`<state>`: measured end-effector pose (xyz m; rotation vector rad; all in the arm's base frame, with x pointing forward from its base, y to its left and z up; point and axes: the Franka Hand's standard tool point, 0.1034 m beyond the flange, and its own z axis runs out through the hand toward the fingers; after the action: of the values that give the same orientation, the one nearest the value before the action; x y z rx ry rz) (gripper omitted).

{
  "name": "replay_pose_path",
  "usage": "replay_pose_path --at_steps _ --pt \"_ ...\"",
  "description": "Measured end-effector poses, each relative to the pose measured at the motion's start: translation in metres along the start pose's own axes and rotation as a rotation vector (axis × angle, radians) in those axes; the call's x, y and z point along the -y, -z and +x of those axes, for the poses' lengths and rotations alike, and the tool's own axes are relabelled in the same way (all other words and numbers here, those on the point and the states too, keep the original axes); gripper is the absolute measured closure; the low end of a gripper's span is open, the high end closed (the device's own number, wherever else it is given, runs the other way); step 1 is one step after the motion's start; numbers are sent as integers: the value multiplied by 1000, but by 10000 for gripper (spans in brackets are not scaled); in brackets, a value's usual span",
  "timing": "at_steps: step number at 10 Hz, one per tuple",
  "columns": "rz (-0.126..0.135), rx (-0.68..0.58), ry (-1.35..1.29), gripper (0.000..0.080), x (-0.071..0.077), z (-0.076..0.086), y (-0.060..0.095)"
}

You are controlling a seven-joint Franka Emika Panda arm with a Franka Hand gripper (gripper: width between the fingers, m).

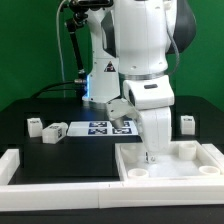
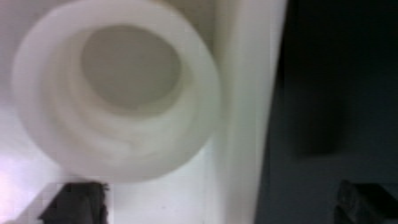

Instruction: Assemble square table

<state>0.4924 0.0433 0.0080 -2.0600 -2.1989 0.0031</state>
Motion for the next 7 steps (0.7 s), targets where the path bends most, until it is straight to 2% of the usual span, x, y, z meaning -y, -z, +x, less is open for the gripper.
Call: replay_pose_path --at_steps 3,5,7 --pt "-2 0 -42 150 0 1 1" --pt "-16 11 -168 150 7 10 20" --pt "-37 18 -352 150 13 28 37"
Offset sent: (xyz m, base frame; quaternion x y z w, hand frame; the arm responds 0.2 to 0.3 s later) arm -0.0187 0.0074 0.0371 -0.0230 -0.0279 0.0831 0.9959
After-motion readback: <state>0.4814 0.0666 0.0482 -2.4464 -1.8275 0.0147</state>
